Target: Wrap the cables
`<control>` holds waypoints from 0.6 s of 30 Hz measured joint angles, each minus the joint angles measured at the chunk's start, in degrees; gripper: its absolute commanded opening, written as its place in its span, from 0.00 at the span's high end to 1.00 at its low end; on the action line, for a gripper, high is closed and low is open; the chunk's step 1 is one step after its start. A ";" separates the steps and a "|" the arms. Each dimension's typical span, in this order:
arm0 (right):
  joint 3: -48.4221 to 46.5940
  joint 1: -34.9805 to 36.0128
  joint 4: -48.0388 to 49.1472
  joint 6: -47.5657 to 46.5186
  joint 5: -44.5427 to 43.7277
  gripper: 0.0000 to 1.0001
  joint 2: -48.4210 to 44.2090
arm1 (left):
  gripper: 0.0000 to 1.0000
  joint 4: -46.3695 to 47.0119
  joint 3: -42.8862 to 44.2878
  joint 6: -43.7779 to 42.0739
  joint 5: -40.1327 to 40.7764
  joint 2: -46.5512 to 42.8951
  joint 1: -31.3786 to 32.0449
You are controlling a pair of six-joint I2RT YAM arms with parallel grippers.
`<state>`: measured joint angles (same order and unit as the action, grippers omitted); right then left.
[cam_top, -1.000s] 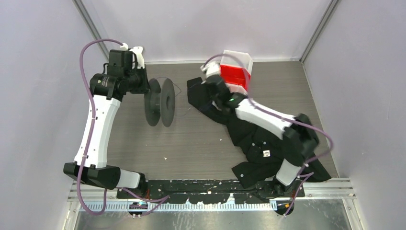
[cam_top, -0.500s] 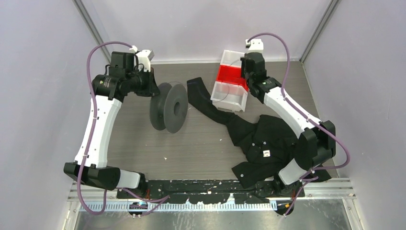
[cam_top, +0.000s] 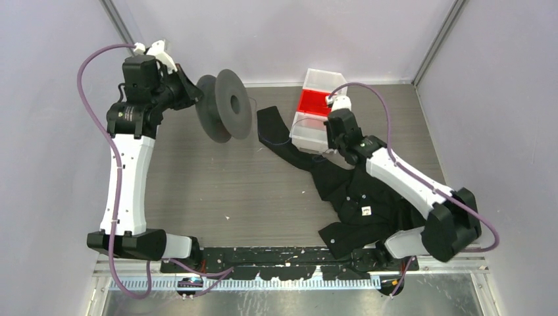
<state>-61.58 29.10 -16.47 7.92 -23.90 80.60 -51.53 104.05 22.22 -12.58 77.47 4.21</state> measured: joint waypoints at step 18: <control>-18.47 20.63 -28.63 -1.68 22.18 0.99 -21.68 | 0.99 13.84 -7.28 9.88 22.69 5.73 -0.07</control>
<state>-80.05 49.74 -45.10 6.24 -1.72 58.92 -37.69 96.77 32.10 10.11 83.20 4.14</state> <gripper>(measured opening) 0.024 0.059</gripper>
